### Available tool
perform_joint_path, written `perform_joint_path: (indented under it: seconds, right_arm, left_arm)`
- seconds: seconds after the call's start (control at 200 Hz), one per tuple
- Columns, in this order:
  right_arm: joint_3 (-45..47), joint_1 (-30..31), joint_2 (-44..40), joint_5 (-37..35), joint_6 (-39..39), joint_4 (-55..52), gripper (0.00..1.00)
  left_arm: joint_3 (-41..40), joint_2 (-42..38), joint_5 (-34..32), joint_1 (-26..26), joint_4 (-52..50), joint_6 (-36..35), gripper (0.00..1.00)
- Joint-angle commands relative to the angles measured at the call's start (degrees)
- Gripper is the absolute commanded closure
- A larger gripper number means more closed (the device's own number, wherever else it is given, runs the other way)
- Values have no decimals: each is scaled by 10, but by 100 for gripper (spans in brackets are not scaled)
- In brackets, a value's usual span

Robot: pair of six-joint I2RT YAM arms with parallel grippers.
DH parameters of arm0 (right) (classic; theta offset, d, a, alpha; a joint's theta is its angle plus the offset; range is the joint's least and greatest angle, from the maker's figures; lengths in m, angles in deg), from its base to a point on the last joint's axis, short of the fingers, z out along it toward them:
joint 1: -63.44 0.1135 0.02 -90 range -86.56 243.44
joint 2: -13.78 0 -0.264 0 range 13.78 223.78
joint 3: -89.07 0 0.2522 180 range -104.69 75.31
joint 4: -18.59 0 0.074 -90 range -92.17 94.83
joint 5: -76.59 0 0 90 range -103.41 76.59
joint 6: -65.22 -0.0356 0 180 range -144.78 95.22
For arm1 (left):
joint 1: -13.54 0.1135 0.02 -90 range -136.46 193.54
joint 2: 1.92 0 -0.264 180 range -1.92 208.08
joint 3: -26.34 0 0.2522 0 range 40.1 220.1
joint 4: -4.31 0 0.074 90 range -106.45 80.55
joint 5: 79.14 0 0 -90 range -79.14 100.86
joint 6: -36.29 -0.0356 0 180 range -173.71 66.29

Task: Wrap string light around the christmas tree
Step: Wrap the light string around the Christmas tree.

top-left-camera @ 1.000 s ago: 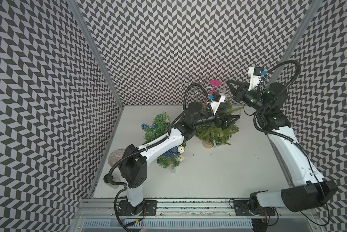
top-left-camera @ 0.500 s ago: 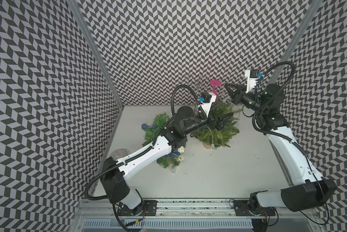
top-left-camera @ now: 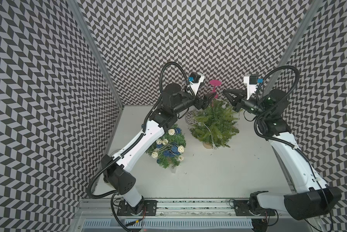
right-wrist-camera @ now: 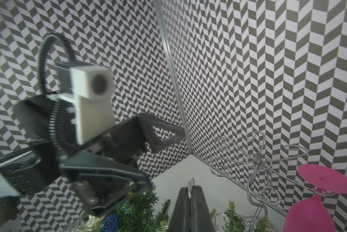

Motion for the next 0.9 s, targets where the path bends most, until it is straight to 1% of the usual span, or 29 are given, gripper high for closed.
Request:
perform_joint_path:
  seconds: [0.0,0.055,0.11,0.16,0.235,0.32,0.411,0.456,0.511,0.606,0.676,0.746,0.821,0.896]
  right_arm:
    - [11,2,-11,75,16,71,100]
    - [16,2,-11,93,8,87,100]
    - [28,1,-12,130,-6,118,100]
    - [28,2,-10,144,-9,117,100]
    - [21,2,-12,117,9,87,100]
    - [20,2,-13,88,30,69,100]
    - [24,2,-10,86,20,86,100]
    - [31,2,-10,100,10,105,100]
    - [34,2,-10,120,4,116,100]
    - [44,2,-15,151,-5,135,100]
    - [53,4,-19,164,-10,150,100]
    - [53,10,-17,174,-1,145,100]
    - [45,16,-7,189,10,132,100]
    - [45,16,-3,190,5,139,100]
  left_arm:
    - [32,13,62,-9,-39,-40,18]
    - [37,21,82,-7,-41,-44,18]
    - [41,26,113,-7,-47,-57,20]
    - [19,18,133,-8,-25,-60,20]
    - [-35,-13,123,-7,29,-48,20]
    - [-71,-46,105,-6,50,-42,19]
    - [-92,-69,122,-2,70,-38,18]
    - [-89,-70,131,-2,77,-33,17]
    - [-67,-58,140,-2,63,-32,16]
    - [-28,-28,134,-1,28,-32,18]
    - [-22,-16,136,-1,28,-35,19]
    - [-20,-7,152,-1,37,-33,20]
    - [-12,3,155,-1,39,-29,24]
    - [-1,13,157,-1,31,-33,34]
